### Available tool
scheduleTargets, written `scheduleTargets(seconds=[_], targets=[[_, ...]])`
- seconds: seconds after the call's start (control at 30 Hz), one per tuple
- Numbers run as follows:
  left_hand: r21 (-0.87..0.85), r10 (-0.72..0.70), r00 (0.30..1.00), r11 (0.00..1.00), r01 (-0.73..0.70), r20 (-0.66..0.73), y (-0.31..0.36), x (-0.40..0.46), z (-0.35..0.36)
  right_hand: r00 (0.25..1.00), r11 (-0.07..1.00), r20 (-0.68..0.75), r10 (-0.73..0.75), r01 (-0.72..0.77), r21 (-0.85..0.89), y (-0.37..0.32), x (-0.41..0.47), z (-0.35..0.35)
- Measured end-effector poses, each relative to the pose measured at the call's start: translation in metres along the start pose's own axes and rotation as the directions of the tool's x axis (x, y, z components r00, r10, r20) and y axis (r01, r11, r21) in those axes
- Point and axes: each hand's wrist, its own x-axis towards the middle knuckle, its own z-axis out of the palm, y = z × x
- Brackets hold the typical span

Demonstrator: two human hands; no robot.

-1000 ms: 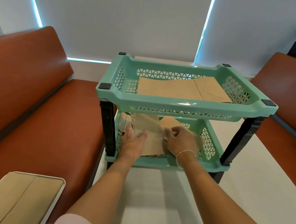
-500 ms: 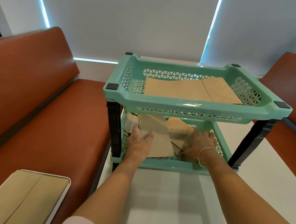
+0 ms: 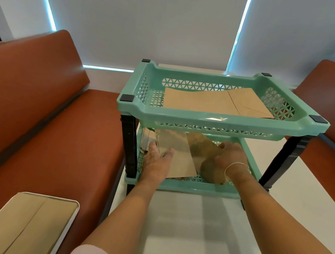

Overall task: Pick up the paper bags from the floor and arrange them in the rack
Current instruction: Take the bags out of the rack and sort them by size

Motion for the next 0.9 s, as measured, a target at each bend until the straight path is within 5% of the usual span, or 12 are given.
scheduleTargets(seconds=[0.13,0.3,0.47,0.57,0.9], targets=[[0.002,-0.008,1.0,1.0,0.008,0.0,0.001,-0.001,0.0,0.998,0.95,-0.031,0.046,-0.034,0.31,0.001,0.003,-0.014],[-0.006,0.003,1.0,1.0,-0.003,-0.002,0.001,-0.001,0.0,0.977,0.732,-0.092,0.193,-0.08,0.677,0.011,0.006,-0.013],[-0.019,-0.003,1.0,1.0,0.003,-0.004,-0.001,0.0,0.002,0.964,0.472,0.123,0.237,-0.225,0.852,-0.001,0.001,0.001],[-0.014,0.0,1.0,1.0,-0.001,-0.022,-0.001,0.0,0.002,0.96,0.553,0.208,0.188,-0.278,0.785,-0.011,-0.007,0.018],[0.027,0.002,1.0,1.0,-0.002,-0.001,-0.003,0.0,0.002,0.991,0.768,0.1,0.094,-0.136,0.626,-0.037,-0.022,0.05]])
